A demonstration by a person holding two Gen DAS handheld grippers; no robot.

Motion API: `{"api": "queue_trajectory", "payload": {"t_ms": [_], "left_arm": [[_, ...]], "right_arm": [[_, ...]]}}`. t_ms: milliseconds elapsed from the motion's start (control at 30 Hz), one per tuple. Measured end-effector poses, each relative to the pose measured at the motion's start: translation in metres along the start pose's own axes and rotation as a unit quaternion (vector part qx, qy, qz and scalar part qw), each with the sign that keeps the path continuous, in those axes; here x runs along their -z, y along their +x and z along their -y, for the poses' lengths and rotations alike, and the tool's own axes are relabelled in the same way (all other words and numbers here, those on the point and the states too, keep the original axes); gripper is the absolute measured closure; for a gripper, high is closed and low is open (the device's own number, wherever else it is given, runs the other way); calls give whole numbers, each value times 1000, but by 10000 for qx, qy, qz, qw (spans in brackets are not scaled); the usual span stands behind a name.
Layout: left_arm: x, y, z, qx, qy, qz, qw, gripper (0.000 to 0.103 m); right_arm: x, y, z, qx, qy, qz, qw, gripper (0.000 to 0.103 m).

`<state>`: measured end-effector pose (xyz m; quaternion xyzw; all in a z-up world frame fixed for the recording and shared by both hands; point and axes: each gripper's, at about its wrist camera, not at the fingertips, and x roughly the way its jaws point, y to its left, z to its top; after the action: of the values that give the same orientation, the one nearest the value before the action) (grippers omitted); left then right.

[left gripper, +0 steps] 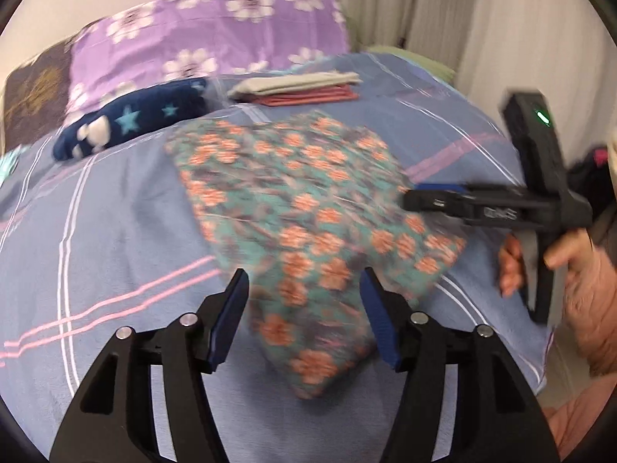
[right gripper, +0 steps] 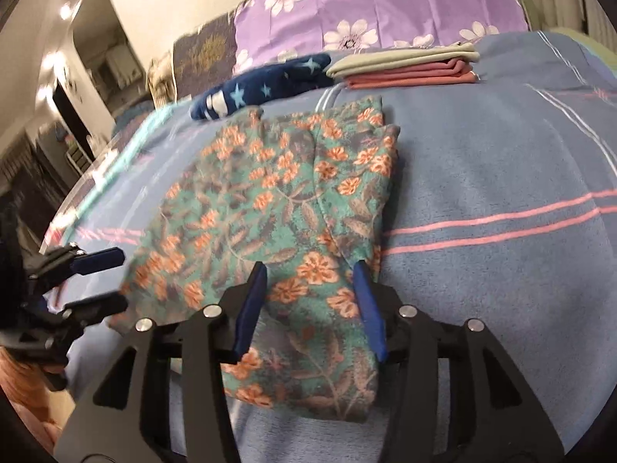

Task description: Fold small clothes

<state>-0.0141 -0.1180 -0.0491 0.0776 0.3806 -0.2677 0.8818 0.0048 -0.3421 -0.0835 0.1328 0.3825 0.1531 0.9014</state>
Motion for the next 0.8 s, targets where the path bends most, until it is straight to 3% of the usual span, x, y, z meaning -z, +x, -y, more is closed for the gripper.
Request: {"api": "queue_trajectory", "payload": {"t_ms": [200, 333, 433, 500, 633, 800], "left_arm": [[11, 20, -23, -33, -404, -409, 9983, 41], [18, 28, -26, 65, -511, -473, 9976, 40], [10, 26, -30, 168, -529, -454, 9974, 40], [6, 27, -32, 219, -529, -435, 9974, 40], [-10, 34, -42, 395, -679, -373, 9962, 40], [-23, 56, -55, 686, -982, -586, 9911, 40]], "right_arm": [[-7, -13, 17, -339, 567, 93, 9978, 58], [0, 2, 27, -60, 581, -360, 9976, 55], [-5, 3, 43, -475, 1077, -407, 9922, 52], [-11, 2, 48, -537, 1202, -362, 9906, 46], [-24, 12, 55, -837, 1323, -628, 9857, 43], [-34, 29, 53, -936, 1206, -895, 9842, 41]]}}
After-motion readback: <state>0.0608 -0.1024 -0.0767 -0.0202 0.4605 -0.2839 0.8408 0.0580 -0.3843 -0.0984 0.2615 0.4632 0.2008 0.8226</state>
